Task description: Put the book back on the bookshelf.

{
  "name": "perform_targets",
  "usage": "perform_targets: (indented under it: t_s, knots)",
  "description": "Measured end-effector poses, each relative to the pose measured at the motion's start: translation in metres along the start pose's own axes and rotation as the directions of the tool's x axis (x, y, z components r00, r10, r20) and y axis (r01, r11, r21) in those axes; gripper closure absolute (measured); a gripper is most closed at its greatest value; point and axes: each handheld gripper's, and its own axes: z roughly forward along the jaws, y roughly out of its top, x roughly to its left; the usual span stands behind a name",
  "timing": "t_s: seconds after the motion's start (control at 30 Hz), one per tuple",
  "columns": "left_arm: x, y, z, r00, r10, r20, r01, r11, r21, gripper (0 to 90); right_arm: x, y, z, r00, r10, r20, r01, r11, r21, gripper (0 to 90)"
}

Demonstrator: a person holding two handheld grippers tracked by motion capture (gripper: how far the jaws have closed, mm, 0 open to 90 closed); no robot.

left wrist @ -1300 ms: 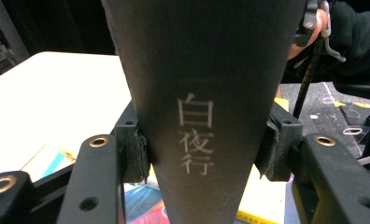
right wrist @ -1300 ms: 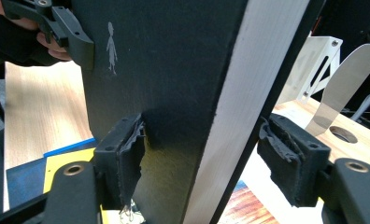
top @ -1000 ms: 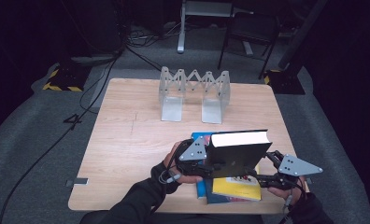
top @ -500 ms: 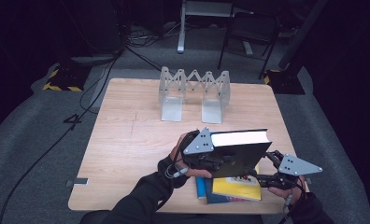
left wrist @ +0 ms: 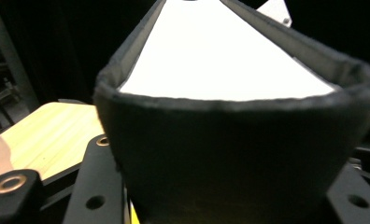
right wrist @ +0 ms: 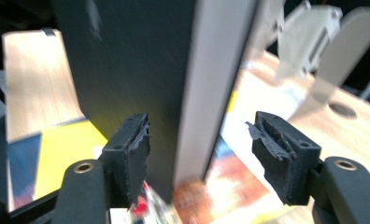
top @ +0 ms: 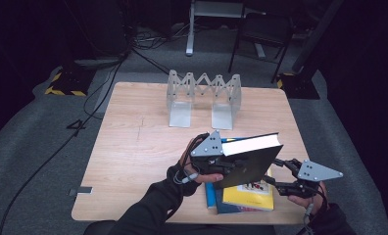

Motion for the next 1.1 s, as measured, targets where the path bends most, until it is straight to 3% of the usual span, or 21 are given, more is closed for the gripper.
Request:
perform_targets:
  t_s: [0.2,0.43,0.73,0.87,1.1]
  knots:
    - [-0.001,0.002,-0.005,0.9986,-0.001,-0.053,0.001,1.0000,0.008,52.1,-0.019,-0.020,-0.006,0.9951,0.039,0.091,-0.046,0.996,0.080,34.3]
    - [0.002,0.005,-0.015,0.9935,-0.003,-0.113,0.005,0.9999,0.011,52.3,-0.039,-0.037,-0.008,0.9832,0.102,0.152,-0.123,0.983,0.135,35.4]
    - [0.013,0.001,-0.032,0.9828,-0.024,-0.183,0.021,0.9996,-0.016,52.4,-0.054,-0.059,-0.008,0.9701,0.159,0.183,-0.194,0.962,0.193,35.5]
    - [0.020,-0.004,-0.040,0.9767,-0.036,-0.212,0.031,0.9992,-0.027,52.4,-0.060,-0.070,-0.003,0.9629,0.190,0.192,-0.231,0.947,0.223,34.2]
    - [0.034,-0.011,-0.054,0.9597,-0.074,-0.271,0.060,0.9965,-0.058,52.4,-0.065,-0.082,0.005,0.9600,0.205,0.190,-0.253,0.927,0.275,34.2]
